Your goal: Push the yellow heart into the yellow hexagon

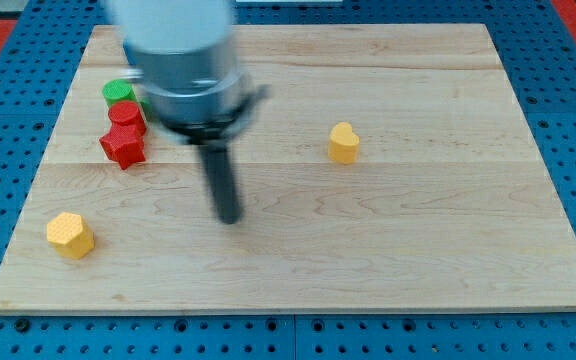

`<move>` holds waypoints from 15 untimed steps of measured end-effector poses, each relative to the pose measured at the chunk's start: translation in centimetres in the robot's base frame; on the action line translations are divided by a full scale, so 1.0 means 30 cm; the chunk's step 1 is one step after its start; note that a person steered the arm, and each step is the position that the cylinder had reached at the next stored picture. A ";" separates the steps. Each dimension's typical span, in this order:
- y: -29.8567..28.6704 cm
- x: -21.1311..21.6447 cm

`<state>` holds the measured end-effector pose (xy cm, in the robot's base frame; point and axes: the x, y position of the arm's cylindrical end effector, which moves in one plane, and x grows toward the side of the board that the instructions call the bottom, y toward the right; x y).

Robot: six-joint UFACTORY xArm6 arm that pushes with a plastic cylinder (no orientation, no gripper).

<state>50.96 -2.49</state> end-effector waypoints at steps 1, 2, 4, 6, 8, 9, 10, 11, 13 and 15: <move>0.405 -0.118; 0.397 -0.221; 0.323 -0.257; 0.280 -0.420; -0.042 -0.079; -0.266 0.038; -0.160 0.080; -0.227 0.197; -0.488 0.143; -0.355 -0.020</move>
<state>50.35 -13.13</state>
